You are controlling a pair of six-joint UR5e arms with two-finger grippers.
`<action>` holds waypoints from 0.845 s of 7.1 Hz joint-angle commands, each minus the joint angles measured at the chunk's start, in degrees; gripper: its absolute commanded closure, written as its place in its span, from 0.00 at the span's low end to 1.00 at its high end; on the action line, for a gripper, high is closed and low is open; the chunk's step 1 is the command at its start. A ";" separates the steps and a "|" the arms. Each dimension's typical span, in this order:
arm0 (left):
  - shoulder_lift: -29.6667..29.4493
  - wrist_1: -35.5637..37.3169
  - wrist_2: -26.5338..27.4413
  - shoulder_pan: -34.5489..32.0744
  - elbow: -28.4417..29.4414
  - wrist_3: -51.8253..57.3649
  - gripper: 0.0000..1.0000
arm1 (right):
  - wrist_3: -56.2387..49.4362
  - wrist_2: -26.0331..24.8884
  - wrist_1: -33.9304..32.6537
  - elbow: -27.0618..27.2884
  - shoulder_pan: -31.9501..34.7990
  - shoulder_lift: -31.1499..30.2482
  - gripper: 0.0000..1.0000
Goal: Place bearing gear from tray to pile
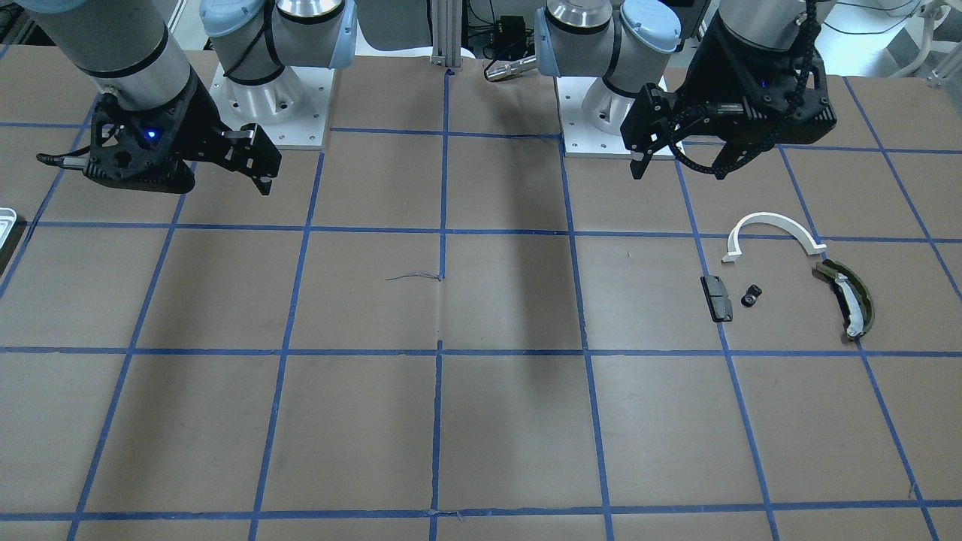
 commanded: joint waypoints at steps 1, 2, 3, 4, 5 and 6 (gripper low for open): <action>-0.78 1.40 -0.03 0.14 -0.28 0.49 0.00 | -0.05 0.15 -0.07 0.08 0.00 0.00 0.00; -0.87 1.75 -0.03 0.14 -0.11 0.67 0.00 | 0.13 0.67 0.02 0.09 0.00 -0.09 0.00; -0.96 1.76 -0.03 0.14 -0.19 1.63 0.00 | 0.13 0.76 0.02 0.00 0.00 -0.17 0.00; -0.79 1.67 -0.03 0.14 -0.28 1.72 0.00 | 0.04 0.76 0.02 0.17 0.00 -0.17 0.00; -0.52 1.67 -0.03 0.14 -0.37 2.59 0.00 | 0.13 0.68 0.02 0.17 0.00 -0.17 0.00; -0.35 1.67 0.40 0.14 -0.72 3.04 0.00 | 0.13 0.59 0.02 0.26 0.00 -0.09 0.00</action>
